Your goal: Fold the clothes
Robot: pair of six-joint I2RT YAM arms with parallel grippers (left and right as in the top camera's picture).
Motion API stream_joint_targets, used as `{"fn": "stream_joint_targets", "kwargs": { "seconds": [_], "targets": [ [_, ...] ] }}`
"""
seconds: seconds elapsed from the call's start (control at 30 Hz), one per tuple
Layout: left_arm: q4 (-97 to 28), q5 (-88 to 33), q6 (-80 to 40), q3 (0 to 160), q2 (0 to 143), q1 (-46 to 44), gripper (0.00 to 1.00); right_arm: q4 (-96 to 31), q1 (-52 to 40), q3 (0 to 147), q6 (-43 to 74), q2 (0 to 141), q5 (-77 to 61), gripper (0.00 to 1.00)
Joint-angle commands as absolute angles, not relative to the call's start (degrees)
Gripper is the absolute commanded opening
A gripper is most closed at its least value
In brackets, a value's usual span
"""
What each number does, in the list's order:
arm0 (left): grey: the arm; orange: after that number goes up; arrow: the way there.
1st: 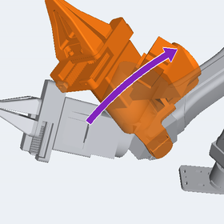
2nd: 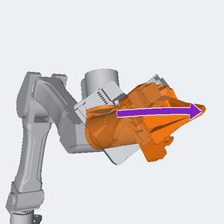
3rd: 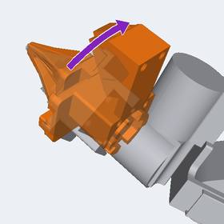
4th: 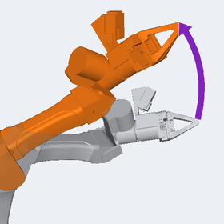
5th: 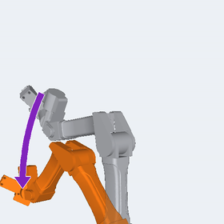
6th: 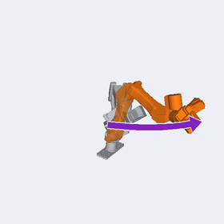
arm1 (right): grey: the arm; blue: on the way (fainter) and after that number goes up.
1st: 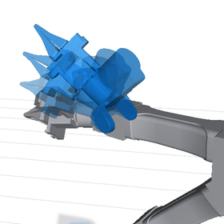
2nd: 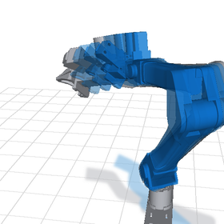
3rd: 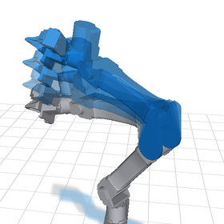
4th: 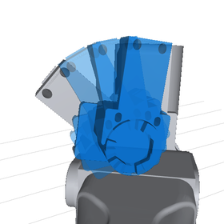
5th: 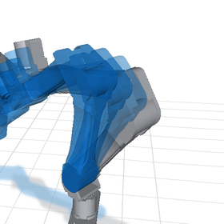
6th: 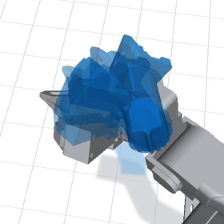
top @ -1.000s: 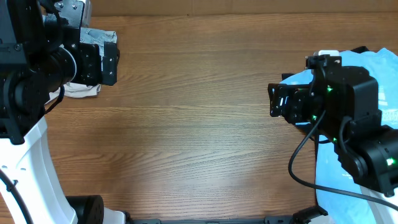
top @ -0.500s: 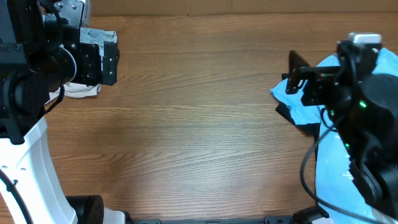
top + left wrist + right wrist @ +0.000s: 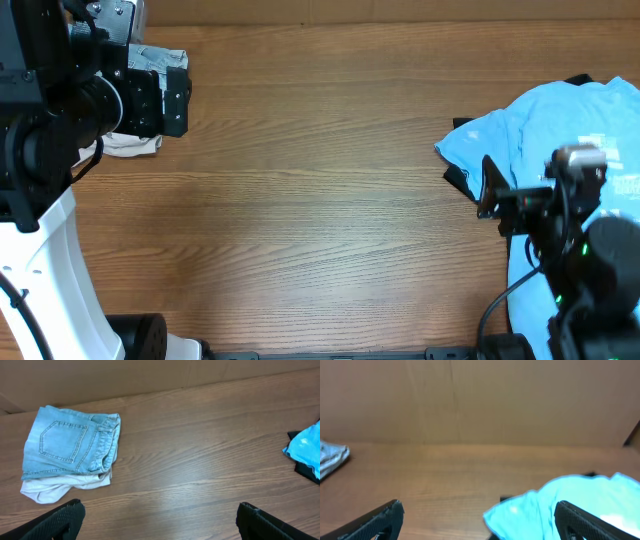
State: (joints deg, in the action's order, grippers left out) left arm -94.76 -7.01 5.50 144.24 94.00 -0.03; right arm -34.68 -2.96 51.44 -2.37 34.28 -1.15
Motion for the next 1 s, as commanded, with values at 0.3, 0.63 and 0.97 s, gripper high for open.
{"fn": "stream_joint_targets", "kwargs": {
  "seconds": [0.3, 0.63, 0.97],
  "targets": [
    [-94.67, -6.63, 4.47, 143.74, 94.5, -0.4, 1.0, -9.37, -1.37, 15.4, -2.81, 11.33, -10.61, 1.0],
    [-94.67, -6.63, 4.47, 143.74, 94.5, -0.4, 1.0, -3.07, -1.72, 3.66, -2.83, 0.16, -14.28, 1.0],
    [-94.67, -6.63, 4.47, 143.74, 94.5, -0.4, 1.0, -3.27, -3.7, 0.47, -2.85, 0.16, -14.26, 1.0]
  ]
}}
